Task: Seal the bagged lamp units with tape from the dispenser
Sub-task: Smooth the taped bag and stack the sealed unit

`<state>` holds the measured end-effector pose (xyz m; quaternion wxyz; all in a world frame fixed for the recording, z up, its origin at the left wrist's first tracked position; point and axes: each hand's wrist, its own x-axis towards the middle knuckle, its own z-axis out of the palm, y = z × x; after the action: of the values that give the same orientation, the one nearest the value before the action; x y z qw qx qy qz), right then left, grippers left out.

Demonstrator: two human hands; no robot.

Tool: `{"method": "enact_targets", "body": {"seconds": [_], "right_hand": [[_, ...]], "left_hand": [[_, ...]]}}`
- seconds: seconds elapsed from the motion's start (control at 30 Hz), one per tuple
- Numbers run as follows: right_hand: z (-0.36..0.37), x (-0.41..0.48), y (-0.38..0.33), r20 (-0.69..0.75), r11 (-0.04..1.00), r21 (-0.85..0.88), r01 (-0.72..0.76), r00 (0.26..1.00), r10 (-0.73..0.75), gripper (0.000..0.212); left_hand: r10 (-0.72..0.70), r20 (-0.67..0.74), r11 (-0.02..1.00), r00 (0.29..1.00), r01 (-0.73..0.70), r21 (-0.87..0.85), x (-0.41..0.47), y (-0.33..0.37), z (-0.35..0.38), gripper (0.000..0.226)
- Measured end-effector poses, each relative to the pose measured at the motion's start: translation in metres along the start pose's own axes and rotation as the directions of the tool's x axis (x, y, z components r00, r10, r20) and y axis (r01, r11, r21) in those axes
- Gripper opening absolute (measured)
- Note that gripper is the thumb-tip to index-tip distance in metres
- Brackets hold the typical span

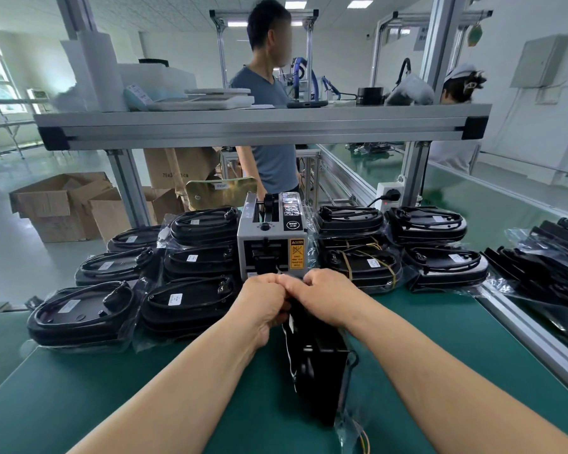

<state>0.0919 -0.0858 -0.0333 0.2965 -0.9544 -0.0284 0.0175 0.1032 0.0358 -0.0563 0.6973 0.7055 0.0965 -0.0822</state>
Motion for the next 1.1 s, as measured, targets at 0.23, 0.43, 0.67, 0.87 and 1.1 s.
{"method": "enact_targets", "body": {"seconds": [0.23,0.43,0.67,0.87,1.1], "right_hand": [[-0.012,-0.009,0.007,0.202,0.998,-0.057,-0.036,0.978,0.047,0.069],[-0.027,-0.016,0.02,0.251,0.999,-0.04,0.025,0.968,-0.014,0.058],[-0.051,-0.04,0.011,0.487,0.915,0.383,0.126,0.814,-0.316,0.044],[-0.044,-0.033,-0.004,0.445,0.714,0.696,-0.08,0.828,-0.342,0.042],[-0.009,-0.02,0.002,0.298,0.109,0.954,-0.278,0.909,-0.291,0.08]], "left_hand": [[0.063,0.053,0.978,0.997,-0.051,-0.202,-0.005,-0.013,-0.015,0.025],[0.248,-0.142,0.968,0.958,-0.24,0.071,-0.013,-0.029,-0.037,0.014],[0.165,0.374,0.983,0.913,-0.184,0.016,-0.034,-0.028,-0.074,0.057],[0.252,0.423,0.956,0.871,-0.156,-0.249,-0.051,-0.027,-0.092,0.06],[0.201,-0.03,0.928,0.979,-0.201,-0.314,-0.037,-0.007,-0.152,0.026]]}}
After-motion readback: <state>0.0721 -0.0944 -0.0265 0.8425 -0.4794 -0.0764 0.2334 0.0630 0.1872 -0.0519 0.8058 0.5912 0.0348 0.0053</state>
